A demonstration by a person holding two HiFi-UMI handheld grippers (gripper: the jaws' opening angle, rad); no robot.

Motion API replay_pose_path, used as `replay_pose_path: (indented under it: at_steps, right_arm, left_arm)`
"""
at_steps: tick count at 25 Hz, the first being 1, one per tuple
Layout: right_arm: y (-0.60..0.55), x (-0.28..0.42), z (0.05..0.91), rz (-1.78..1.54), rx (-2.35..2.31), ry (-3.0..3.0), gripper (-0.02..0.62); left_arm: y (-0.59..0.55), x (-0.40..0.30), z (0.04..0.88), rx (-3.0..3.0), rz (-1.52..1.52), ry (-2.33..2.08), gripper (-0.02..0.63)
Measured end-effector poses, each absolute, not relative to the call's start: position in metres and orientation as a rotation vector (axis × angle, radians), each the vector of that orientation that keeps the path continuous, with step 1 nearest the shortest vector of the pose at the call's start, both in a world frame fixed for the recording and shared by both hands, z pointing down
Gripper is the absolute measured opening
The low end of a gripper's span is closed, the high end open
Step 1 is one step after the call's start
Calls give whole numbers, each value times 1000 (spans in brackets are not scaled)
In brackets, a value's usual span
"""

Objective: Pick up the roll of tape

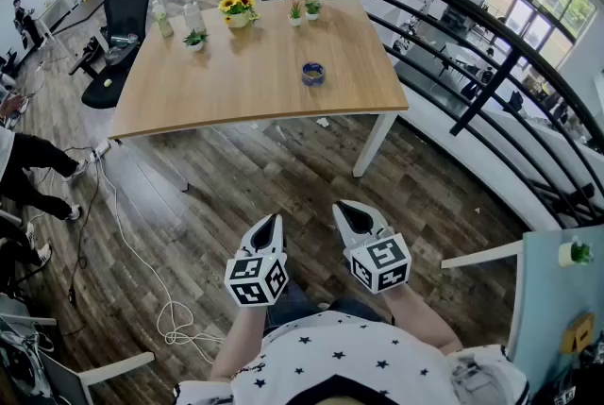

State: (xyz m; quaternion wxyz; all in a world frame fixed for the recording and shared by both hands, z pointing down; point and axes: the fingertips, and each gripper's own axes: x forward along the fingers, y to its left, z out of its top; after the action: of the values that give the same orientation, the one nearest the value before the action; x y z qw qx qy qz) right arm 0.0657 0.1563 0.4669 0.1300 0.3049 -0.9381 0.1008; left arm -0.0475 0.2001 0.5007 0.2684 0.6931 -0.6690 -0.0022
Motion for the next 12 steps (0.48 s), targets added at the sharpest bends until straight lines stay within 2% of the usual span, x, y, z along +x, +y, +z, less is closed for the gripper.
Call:
replay_pose_path:
  at_steps: [6,12]
  right_arm:
    - [223,104,456,292,876,-2728,5]
    - [249,120,446,248,904,-2764,5]
  left_arm:
    - [260,-2,487,1885,28,-1786,3]
    - [286,14,477,1930,18,-1786,3]
